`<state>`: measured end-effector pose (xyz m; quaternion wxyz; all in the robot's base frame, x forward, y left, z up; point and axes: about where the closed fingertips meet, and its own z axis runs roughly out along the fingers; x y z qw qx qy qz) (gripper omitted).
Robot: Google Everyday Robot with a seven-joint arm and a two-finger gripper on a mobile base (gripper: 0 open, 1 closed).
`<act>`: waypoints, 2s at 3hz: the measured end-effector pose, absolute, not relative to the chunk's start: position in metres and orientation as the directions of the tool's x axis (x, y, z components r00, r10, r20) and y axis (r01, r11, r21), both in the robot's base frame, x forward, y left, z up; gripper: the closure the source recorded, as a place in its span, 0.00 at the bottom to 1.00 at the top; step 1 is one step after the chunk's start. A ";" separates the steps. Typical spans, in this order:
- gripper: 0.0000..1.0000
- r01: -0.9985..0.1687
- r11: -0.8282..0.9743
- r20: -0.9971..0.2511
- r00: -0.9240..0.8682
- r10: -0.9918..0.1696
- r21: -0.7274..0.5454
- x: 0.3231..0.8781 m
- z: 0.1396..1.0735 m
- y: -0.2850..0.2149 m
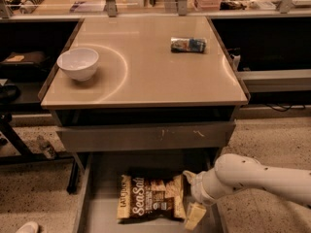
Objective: Pick brown chip bag from middle drawer and place on counter
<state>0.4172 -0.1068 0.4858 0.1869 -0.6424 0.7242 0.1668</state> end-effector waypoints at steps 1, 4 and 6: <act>0.00 -0.992 0.090 -0.543 -0.025 -0.840 -0.094 0.439 0.477 -0.090; 0.00 -0.994 0.050 -0.637 0.024 -0.770 -0.099 0.456 0.393 -0.072; 0.19 -0.997 0.034 -0.637 0.021 -0.770 -0.074 0.464 0.369 -0.062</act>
Offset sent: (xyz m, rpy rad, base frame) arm 0.0481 0.0433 -0.0453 0.2238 -0.2765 0.1337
